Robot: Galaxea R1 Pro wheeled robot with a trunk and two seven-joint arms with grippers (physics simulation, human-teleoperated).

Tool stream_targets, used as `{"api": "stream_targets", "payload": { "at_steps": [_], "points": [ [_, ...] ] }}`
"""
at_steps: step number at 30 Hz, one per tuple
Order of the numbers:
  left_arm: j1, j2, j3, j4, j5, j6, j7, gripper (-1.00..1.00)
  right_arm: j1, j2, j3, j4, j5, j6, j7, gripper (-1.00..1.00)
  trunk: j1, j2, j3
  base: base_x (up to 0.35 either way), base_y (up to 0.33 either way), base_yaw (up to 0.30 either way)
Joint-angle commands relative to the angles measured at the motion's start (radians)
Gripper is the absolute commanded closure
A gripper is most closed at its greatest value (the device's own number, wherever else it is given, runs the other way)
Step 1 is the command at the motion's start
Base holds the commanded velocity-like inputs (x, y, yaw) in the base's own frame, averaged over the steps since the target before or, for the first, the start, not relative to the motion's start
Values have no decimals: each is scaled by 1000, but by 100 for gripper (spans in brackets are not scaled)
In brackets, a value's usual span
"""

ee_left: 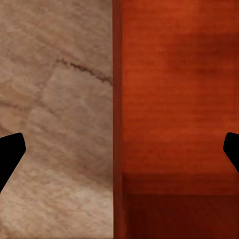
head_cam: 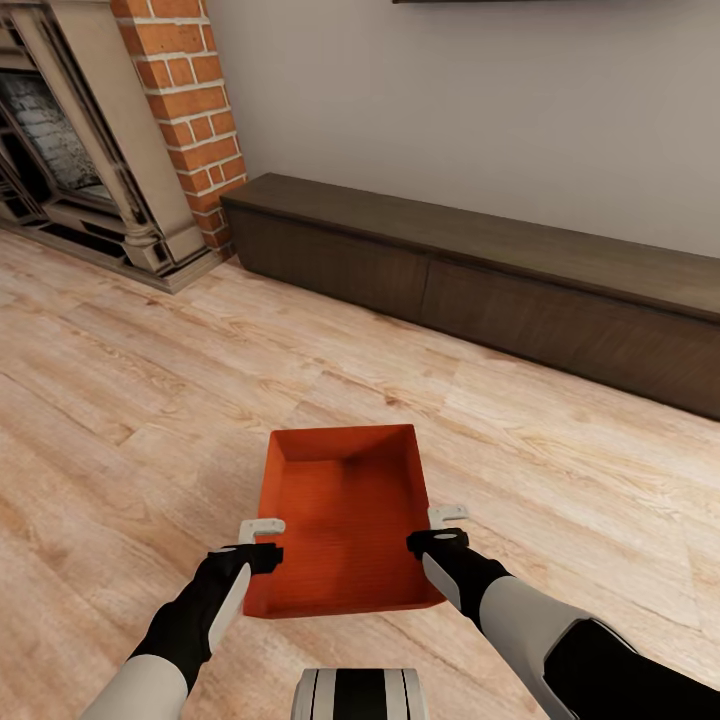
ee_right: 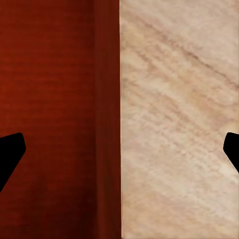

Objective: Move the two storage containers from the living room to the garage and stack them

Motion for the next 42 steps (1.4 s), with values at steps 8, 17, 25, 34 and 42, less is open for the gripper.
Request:
{"api": "stream_targets", "payload": {
  "at_steps": [8, 17, 25, 34, 42],
  "points": [
    [0, 0, -2, -1, 11, 4, 9, -100, 0, 0, 8, -2, -5, 7, -6, -100, 0, 0, -1, 1, 0, 0],
    [0, 0, 0, 6, 11, 6, 10, -100, 0, 2, 9, -2, -5, 7, -6, -100, 0, 0, -1, 0, 0, 0],
    [0, 3, 1, 11, 14, 4, 7, -100, 0, 5, 10, -2, -5, 8, -6, -100, 0, 0, -1, 0, 0, 0],
    [0, 1, 1, 12, 14, 5, 7, -100, 0, 4, 9, -2, -5, 7, -6, -100, 0, 0, -1, 0, 0, 0],
    [0, 3, 1, 13, 17, 5, 7, 100, 0, 4, 9, 8, -6, 7, -6, 100, 0, 0, -1, 0, 0, 0]
  ]
}}
